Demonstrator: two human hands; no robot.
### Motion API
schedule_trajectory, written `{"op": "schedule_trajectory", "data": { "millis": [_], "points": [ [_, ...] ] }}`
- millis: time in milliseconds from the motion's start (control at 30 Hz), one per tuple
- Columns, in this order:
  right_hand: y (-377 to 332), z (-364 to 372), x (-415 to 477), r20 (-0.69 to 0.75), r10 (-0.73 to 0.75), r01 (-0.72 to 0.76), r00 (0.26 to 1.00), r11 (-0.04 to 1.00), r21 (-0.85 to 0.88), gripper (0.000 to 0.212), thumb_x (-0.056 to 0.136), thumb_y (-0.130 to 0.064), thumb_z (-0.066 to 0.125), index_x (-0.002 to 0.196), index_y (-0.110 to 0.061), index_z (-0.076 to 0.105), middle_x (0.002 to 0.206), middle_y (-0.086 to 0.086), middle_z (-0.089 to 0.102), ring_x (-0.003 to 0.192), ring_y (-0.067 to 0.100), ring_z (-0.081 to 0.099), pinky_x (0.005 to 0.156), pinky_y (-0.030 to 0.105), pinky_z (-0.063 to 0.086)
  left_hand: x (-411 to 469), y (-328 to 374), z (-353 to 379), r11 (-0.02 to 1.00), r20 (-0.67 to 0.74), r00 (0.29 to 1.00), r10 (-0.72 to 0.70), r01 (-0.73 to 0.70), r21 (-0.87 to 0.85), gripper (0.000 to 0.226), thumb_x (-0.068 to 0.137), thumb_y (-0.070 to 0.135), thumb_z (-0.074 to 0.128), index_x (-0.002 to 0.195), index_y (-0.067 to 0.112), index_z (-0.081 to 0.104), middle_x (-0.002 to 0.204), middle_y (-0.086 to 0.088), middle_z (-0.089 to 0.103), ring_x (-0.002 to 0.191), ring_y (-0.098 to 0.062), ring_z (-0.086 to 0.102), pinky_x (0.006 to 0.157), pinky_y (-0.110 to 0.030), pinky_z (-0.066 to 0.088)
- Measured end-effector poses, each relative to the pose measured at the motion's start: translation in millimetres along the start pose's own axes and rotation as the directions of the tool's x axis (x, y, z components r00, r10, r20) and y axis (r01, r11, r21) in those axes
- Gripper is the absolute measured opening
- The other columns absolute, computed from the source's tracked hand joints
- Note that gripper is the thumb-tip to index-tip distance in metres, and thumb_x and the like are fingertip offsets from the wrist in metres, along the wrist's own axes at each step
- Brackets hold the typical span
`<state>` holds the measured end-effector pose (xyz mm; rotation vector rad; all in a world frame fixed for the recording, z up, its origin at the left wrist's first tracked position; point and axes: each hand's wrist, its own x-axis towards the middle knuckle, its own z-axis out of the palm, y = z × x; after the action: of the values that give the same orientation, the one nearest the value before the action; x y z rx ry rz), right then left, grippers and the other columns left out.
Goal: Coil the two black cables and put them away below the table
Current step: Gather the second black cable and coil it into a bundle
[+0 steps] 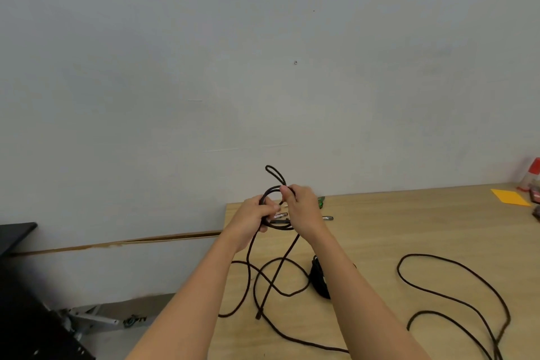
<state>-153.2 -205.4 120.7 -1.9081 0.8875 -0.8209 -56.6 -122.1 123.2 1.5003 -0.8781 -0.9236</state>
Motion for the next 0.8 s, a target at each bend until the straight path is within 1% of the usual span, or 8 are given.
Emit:
{"op": "schedule_trajectory", "data": {
  "millis": [100, 233, 333, 433, 533, 600, 667, 800],
  "points": [
    [1, -2, -1, -0.012, -0.047, 0.048, 0.999, 0.997, 0.066, 0.027, 0.1, -0.023, 0.044, 0.09, -0.004, 0.059, 0.117, -0.003, 0.033, 0.084, 0.008, 0.048, 0.063, 0.004, 0.037, -2, 3, -6, 0.998, 0.071, 0.997, 0.027, -0.031, 0.054, 0.022, 0.09, 0.005, 0.053, 0.071, 0.012, 0.048, 0.062, 0.001, 0.045, 0.058, -0.011, 0.038, 0.052, -0.023, 0.029],
    [3, -4, -4, 0.036, -0.068, 0.065, 0.997, 0.994, 0.085, 0.026, 0.101, -0.021, 0.043, 0.113, -0.007, 0.06, 0.098, 0.001, 0.058, 0.088, 0.012, 0.053, 0.068, 0.007, 0.041, -4, 7, -8, 0.986, 0.095, 0.993, 0.068, -0.082, 0.148, 0.021, 0.09, 0.004, 0.055, 0.07, 0.013, 0.052, 0.057, 0.008, 0.046, 0.057, -0.01, 0.039, 0.055, -0.022, 0.031],
    [2, -7, -4, 0.088, 0.016, -0.035, 0.996, 0.976, 0.217, 0.027, 0.101, -0.022, 0.042, 0.095, -0.001, 0.06, 0.089, 0.007, 0.056, 0.077, 0.015, 0.059, 0.062, 0.015, 0.05, -3, 9, -7, 0.955, -0.002, 0.994, 0.111, -0.106, 0.277, 0.017, 0.082, 0.005, 0.067, 0.085, 0.014, 0.052, 0.074, 0.006, 0.05, 0.066, -0.011, 0.046, 0.057, -0.018, 0.037],
    [1, -10, -4, 0.111, 0.007, -0.032, 0.994, 0.975, 0.219, 0.032, 0.101, -0.021, 0.043, 0.074, -0.007, 0.053, 0.072, 0.005, 0.053, 0.062, 0.013, 0.055, 0.051, 0.011, 0.045, -4, 5, -5, 0.926, -0.204, 0.957, 0.205, -0.122, 0.358, 0.056, 0.073, 0.001, 0.071, 0.115, 0.018, 0.038, 0.11, 0.0, 0.043, 0.085, -0.018, 0.049, 0.063, -0.024, 0.043],
    [0, -11, -4, 0.137, -0.023, -0.002, 0.99, 0.984, 0.178, 0.033, 0.1, -0.023, 0.043, 0.072, -0.012, 0.055, 0.073, 0.0, 0.057, 0.065, 0.01, 0.052, 0.055, 0.015, 0.045, -7, 7, -4, 0.932, -0.162, 0.959, 0.231, -0.17, 0.321, 0.075, 0.074, -0.01, 0.061, 0.134, 0.024, 0.03, 0.122, 0.003, 0.037, 0.076, -0.012, 0.05, 0.059, -0.018, 0.045],
    [1, -10, -4, 0.175, -0.016, -0.02, 0.985, 0.979, 0.202, 0.034, 0.101, -0.025, 0.042, 0.073, -0.011, 0.057, 0.075, -0.001, 0.059, 0.073, 0.011, 0.054, 0.065, 0.025, 0.05, -5, 8, -5, 0.95, -0.087, 0.984, 0.155, -0.125, 0.287, 0.063, 0.075, -0.012, 0.052, 0.129, 0.021, 0.044, 0.121, 0.001, 0.049, 0.079, -0.011, 0.053, 0.063, -0.018, 0.044],
    [2, -8, -4, 0.184, 0.03, -0.085, 0.982, 0.95, 0.301, 0.036, 0.101, -0.026, 0.043, 0.072, -0.011, 0.057, 0.077, 0.001, 0.061, 0.079, 0.016, 0.058, 0.075, 0.036, 0.052, -3, 10, -4, 0.966, -0.073, 0.994, 0.079, -0.058, 0.251, 0.039, 0.077, -0.009, 0.047, 0.105, 0.013, 0.06, 0.107, -0.008, 0.061, 0.082, -0.018, 0.052, 0.066, -0.025, 0.039],
    [4, -4, -4, 0.172, 0.105, -0.18, 0.979, 0.844, 0.505, 0.036, 0.101, -0.028, 0.043, 0.084, -0.001, 0.059, 0.085, 0.012, 0.065, 0.08, 0.021, 0.063, 0.076, 0.035, 0.052, -3, 17, 6, 0.992, -0.116, 0.993, -0.01, 0.024, 0.121, 0.026, 0.08, -0.002, 0.046, 0.071, 0.016, 0.061, 0.085, -0.004, 0.065, 0.073, -0.015, 0.051, 0.061, -0.027, 0.034]
  ]
}}
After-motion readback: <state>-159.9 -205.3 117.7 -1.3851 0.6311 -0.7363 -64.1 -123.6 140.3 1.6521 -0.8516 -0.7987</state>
